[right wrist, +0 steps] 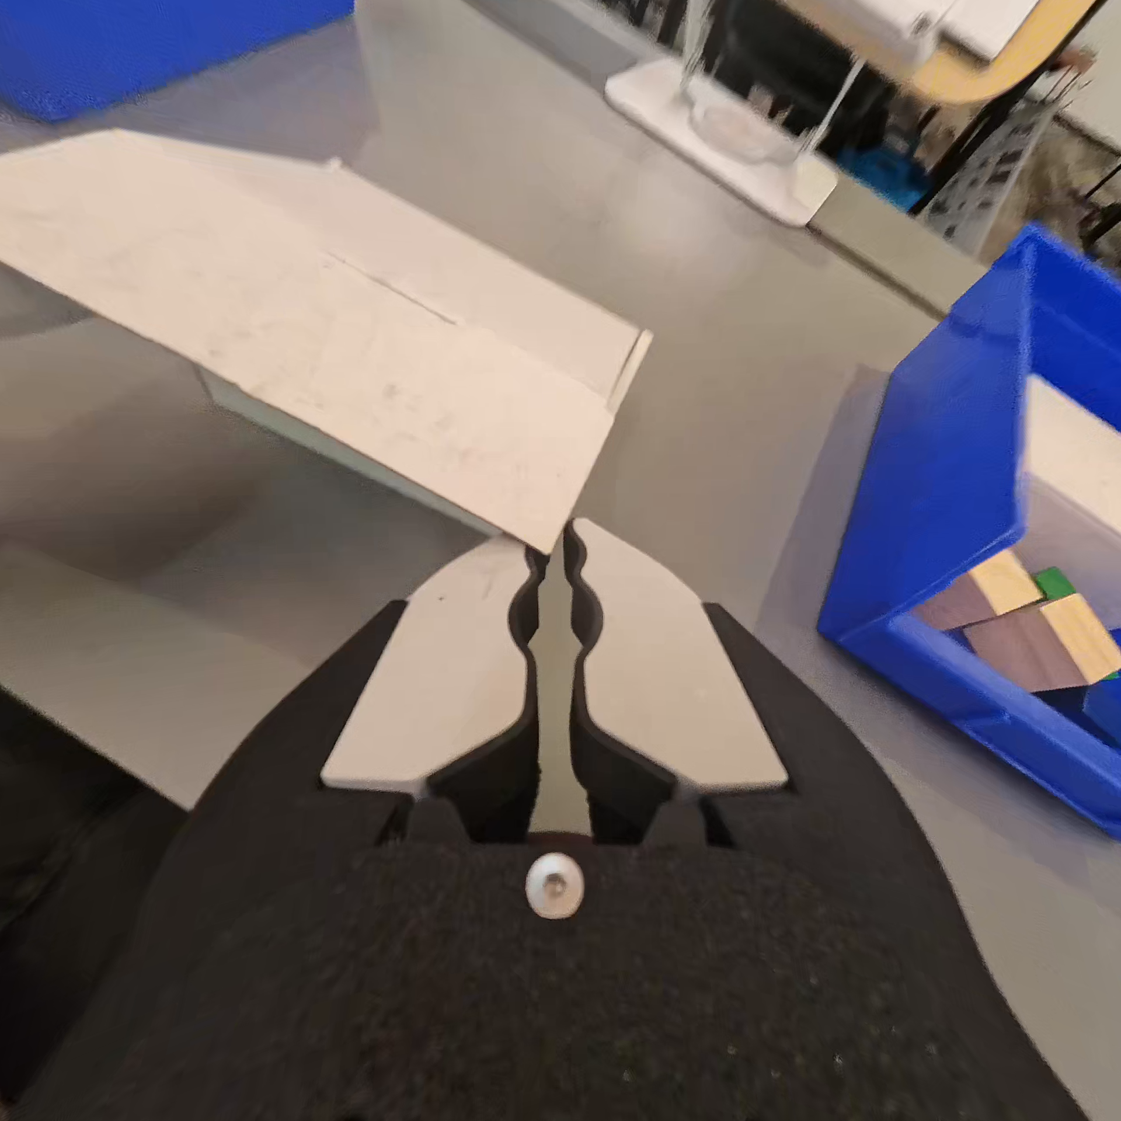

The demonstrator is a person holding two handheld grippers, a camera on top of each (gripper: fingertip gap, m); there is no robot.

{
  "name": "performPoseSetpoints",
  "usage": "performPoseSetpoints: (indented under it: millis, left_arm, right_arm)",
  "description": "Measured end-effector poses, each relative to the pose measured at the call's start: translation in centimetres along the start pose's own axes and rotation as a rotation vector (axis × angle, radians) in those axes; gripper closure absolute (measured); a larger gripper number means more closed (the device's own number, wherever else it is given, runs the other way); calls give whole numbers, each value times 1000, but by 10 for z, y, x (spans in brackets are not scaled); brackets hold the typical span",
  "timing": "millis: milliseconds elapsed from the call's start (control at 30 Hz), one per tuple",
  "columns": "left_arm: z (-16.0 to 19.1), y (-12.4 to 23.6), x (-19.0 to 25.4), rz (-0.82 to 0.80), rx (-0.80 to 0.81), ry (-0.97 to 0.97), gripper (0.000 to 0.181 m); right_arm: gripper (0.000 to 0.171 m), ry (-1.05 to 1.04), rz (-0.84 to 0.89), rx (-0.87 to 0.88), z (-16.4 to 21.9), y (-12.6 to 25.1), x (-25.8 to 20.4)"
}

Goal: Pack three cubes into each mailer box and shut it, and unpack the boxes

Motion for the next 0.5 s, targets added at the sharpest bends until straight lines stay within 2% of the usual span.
performPoseSetpoints:
  millis: [167,500]
  left_arm:
    - [25,-2,-2,64,-116,51,174]
    - [31,-20,-18,117,-148,117,174]
  right_arm:
    - [166,7,-59,-133,20,-9,-12]
    - [165,-185,-149,-120,24,-32,-6]
Point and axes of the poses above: each gripper's, where its closed fingertips meet, y back along the fingers, z out of its underside, x = y × z across the jaws, the point moved 8 cm from there along y, back along the fingers, and after that the axes turned 12 degrees about x, right-handed, at the moved point
